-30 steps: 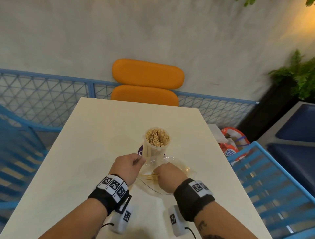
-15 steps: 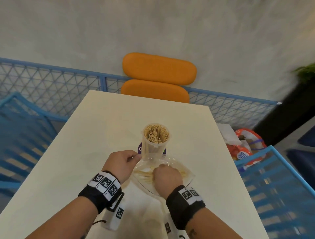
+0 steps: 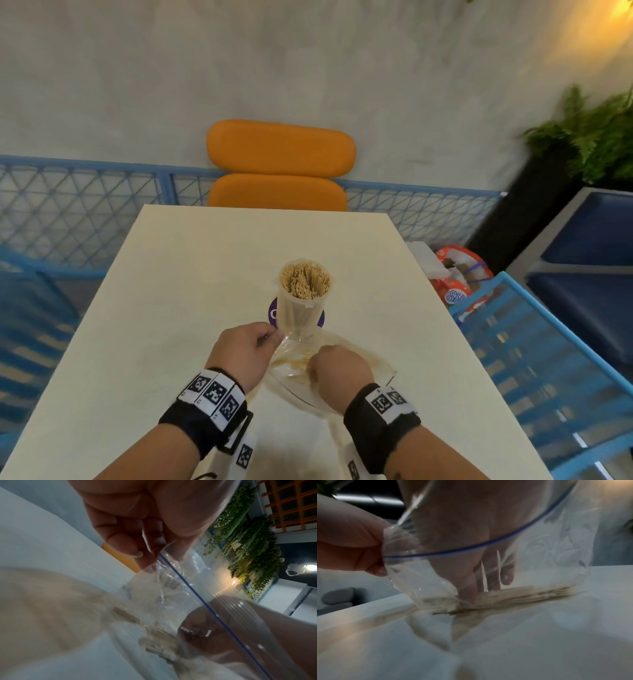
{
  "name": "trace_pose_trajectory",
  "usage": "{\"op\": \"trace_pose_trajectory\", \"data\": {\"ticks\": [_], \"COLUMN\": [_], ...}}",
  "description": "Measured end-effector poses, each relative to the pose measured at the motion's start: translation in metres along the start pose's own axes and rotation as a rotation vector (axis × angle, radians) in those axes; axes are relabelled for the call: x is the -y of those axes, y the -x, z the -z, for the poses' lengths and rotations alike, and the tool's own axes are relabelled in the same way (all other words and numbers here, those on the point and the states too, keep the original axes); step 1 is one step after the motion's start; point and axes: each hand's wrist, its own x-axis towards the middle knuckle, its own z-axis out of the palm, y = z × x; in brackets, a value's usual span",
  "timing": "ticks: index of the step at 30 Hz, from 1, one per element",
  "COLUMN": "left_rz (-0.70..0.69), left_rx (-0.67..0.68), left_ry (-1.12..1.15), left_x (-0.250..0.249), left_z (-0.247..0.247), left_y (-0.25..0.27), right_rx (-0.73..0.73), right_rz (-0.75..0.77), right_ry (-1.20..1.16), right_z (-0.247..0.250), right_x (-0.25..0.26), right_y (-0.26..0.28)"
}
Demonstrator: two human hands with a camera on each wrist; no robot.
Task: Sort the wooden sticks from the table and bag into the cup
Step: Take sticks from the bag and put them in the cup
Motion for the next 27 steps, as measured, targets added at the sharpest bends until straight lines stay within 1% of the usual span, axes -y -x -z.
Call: {"op": "trace_pose_trajectory", "data": {"ticks": [3,6,9,11,13,15,17,20,24,27], "left_rz": [-0.011,-0.007,-0.009,-0.004,0.006,0.014,0.022,0.026,0.033,0.033], "left_rx": [0.040,0.049,0.038,0.027,0.012,0.006,-0.003,-0.016,-0.026,-0.030], "left_ry": [0.026,0.055,0.057,0.053,0.056,0.063,0.051,0.043,0.035,0.032], "left_x": [0.006,0.008,0.007,0.005,0.004,0.000,0.001,-0.002,-0.005,-0.004], "left_z": [0.005,0.012,0.017,0.020,0.022,0.022,0.023,0.022,0.018,0.016], "left_y": [0.000,-0.001,-0.002,-0.002,-0.001,0.001,0.001,0.006,0.010,0.009], "right_rx": [-0.007,-0.080,-0.130,-0.219,-0.338,-0.444,-0.552,-0.715,-0.864,-0.925], "right_rz": [-0.030,-0.043,-0.045,-0.001,0.025,0.054,0.098,0.113,0.106,0.089], "right_ry": [-0.048,-0.080,-0.219,-0.395,-0.652,-0.888,-1.050,-1.162,-1.283,-1.373], "right_z": [0.003,0.015,0.030,0.037,0.048,0.067,0.087,0.113,0.141,0.146], "right_x": [0.007,0.014,0.016,0.011,0.005,0.000,-0.004,-0.013,-0.013,-0.008], "right_y": [0.008,0.018,0.032,0.040,0.047,0.052,0.048,0.032,0.003,-0.022]}}
